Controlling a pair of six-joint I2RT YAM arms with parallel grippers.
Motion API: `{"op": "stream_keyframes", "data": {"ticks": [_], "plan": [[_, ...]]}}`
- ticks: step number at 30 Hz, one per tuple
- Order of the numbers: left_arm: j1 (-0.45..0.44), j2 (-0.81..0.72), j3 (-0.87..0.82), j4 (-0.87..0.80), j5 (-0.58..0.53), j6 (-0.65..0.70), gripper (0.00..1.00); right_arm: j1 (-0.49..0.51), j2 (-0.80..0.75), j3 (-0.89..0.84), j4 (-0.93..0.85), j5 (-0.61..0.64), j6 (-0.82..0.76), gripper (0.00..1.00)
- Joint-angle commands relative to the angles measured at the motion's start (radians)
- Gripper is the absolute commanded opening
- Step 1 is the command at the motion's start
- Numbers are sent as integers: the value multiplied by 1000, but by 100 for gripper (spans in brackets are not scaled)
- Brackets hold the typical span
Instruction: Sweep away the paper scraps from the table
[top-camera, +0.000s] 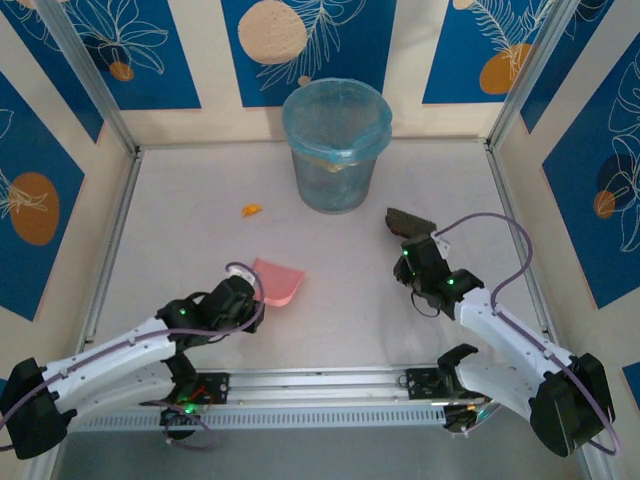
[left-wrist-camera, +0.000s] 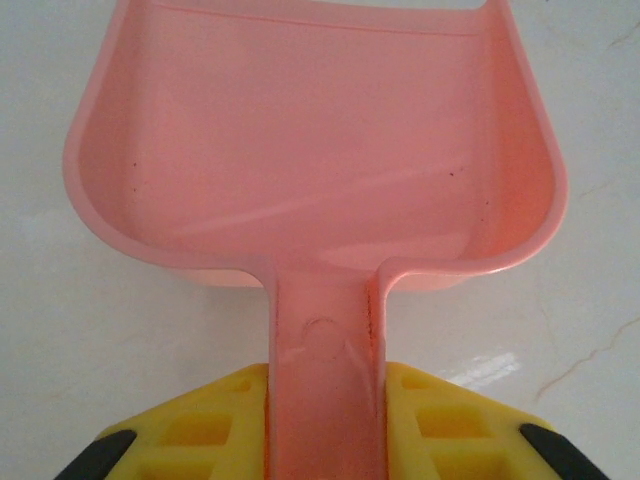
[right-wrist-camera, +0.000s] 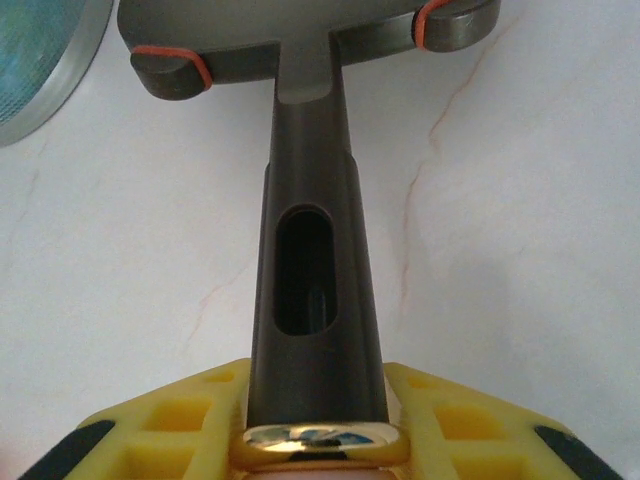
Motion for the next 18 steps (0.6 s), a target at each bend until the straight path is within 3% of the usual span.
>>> {"op": "stream_keyframes", "data": {"ticks": [1, 6, 9, 14, 18], "plan": [[-5, -14, -29, 8, -40, 49, 0, 61, -4, 102, -196, -103, 119, 0], [-5, -47, -42, 17, -84, 41, 0, 254, -93, 117, -392, -81, 192, 0], [-6, -32, -33, -17, -122, 14, 0, 356, -179, 116, -431, -148, 204, 0], [-6, 15, -8, -70, -189, -27, 0, 487, -233, 184, -408, -226, 216, 0], [-5, 15, -8, -80, -203, -44, 0, 566, -141, 258, -252, -214, 144, 0]]}}
